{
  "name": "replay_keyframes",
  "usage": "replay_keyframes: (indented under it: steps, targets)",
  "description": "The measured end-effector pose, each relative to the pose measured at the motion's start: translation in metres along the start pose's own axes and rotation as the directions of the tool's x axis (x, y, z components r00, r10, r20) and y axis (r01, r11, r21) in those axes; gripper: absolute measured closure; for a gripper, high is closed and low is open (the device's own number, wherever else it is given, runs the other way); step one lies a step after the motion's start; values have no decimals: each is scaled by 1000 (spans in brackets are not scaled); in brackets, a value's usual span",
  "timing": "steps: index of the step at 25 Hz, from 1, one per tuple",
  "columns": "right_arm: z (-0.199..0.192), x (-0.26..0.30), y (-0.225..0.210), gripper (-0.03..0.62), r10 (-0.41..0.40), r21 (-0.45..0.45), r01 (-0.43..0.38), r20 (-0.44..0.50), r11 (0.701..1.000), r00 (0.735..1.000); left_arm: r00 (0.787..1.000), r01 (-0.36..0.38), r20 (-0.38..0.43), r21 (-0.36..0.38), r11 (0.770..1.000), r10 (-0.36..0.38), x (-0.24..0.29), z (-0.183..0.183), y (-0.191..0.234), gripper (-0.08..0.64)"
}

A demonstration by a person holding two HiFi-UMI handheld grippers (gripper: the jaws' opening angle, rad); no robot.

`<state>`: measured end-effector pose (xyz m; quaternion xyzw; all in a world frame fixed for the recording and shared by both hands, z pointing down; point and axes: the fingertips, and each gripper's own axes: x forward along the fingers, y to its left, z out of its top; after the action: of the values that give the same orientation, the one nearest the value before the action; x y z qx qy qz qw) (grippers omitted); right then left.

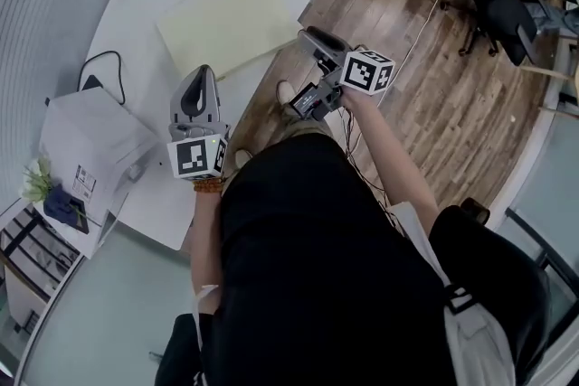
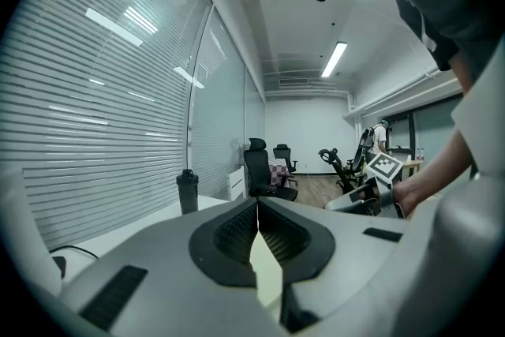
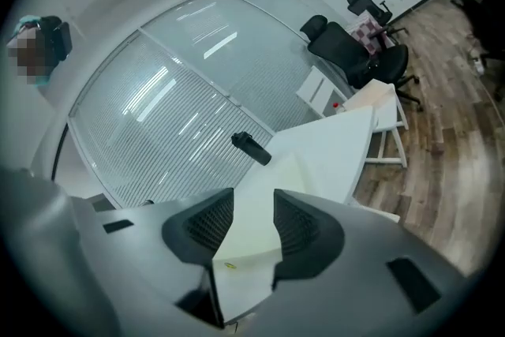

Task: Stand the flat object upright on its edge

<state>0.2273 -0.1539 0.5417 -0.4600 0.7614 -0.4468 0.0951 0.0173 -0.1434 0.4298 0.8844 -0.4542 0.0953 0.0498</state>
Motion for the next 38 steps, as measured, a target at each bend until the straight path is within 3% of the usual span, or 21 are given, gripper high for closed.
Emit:
replay_keyframes:
  steps: [6, 11, 18, 25, 33, 38]
  targets:
    - [-14, 5, -29, 437, 9, 149, -3, -44, 989, 999, 1000, -24, -15, -18, 1000, 24, 4, -5, 1, 552]
    - [-23, 7, -58, 428, 16, 300, -5, -34, 954, 999, 998, -53, -38, -36, 998, 52, 5, -12, 5, 552]
    - [-43, 12, -87, 405, 39, 432, -20, -33, 902, 999, 996, -68, -67, -34, 997, 66, 7, -19, 4, 552]
    - [-66, 20, -100, 390, 75, 473, -27, -82, 880, 994, 992, -96, -88, -30, 995, 93, 5, -23, 1, 552]
    - [-73, 35, -97, 322, 180, 551, -136, -25, 823, 983, 986, -131, -111, -36, 991, 126, 1, -31, -1, 552]
    - [-80, 44, -98, 307, 187, 545, -130, -51, 828, 981, 984, -140, -118, -42, 989, 134, 0, -35, -3, 552]
